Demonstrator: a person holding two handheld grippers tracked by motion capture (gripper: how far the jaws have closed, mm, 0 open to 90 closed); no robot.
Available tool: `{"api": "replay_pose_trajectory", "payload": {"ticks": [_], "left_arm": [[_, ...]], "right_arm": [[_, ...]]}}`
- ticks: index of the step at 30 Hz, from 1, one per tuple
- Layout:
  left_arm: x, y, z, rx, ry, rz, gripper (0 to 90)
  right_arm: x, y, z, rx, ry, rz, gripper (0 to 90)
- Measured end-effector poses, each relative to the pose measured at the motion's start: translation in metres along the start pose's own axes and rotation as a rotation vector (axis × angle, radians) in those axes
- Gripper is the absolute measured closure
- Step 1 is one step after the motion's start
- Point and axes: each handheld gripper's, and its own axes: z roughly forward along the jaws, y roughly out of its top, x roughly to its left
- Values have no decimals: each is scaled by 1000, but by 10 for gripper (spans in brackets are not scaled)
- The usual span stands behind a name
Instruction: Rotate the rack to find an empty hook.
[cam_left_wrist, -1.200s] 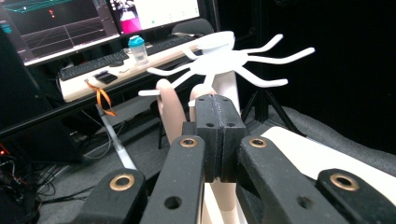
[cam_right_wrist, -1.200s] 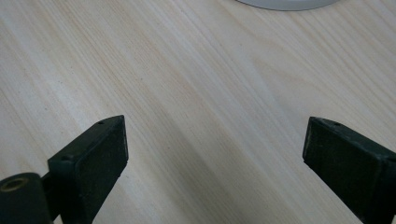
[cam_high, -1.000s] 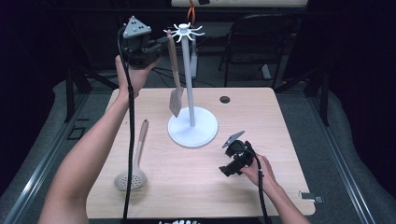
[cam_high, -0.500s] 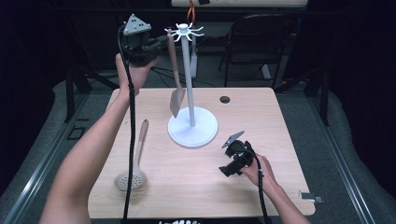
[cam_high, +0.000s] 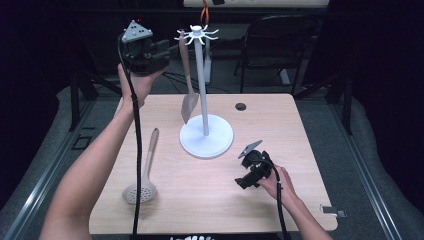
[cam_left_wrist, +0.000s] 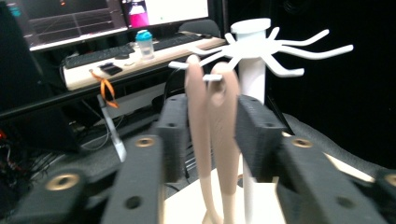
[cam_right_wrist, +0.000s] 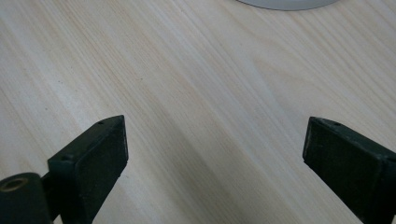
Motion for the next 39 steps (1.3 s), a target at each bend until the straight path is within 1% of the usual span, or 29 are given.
{"api": "replay_pose_trajectory", "payload": {"ticks": [1, 2, 5, 7, 9, 13, 17, 20, 23, 25, 28, 29, 34, 36, 39], "left_arm": [[2, -1, -2, -4, 6, -7, 584], [3, -3, -5, -9, 13, -18, 568], [9, -10, -12, -15, 20, -39, 501], [12, -17, -17, -10, 29, -44, 455], [15, -23, -20, -2, 28, -47, 402], [20, -36, -26, 34, 41, -49, 298], [21, -51, -30, 78, 52, -50, 237], [20, -64, -31, 96, 50, -40, 191], [17, -80, -33, 121, 51, -37, 160], [16, -92, -33, 137, 57, -38, 157], [16, -109, -34, 168, 62, -48, 153], [16, -114, -35, 178, 64, -51, 153], [16, -144, -38, 228, 69, -72, 146], [15, -156, -39, 254, 77, -75, 145], [15, -174, -41, 288, 86, -89, 145]], "right_arm": [[1, 0, 0, 1, 4, 5, 63], [0, 0, 0, 5, 2, -3, 63], [0, 0, 0, 4, 3, -4, 63], [0, 0, 0, 3, 1, -6, 63], [0, 1, 0, 6, 0, -7, 63], [1, 1, 1, 6, 6, -1, 63], [2, 1, 2, 18, 4, -3, 63], [3, 1, 4, 10, 7, -1, 63], [3, 2, 3, 13, 4, -11, 63], [3, 2, 3, 14, 3, -11, 63], [3, 2, 3, 29, -3, -16, 63], [3, 1, 3, 21, -1, -14, 63], [5, 2, 5, 16, 0, -11, 63], [5, 2, 4, 32, -3, -19, 64], [5, 2, 5, 26, -1, -12, 64]]}}
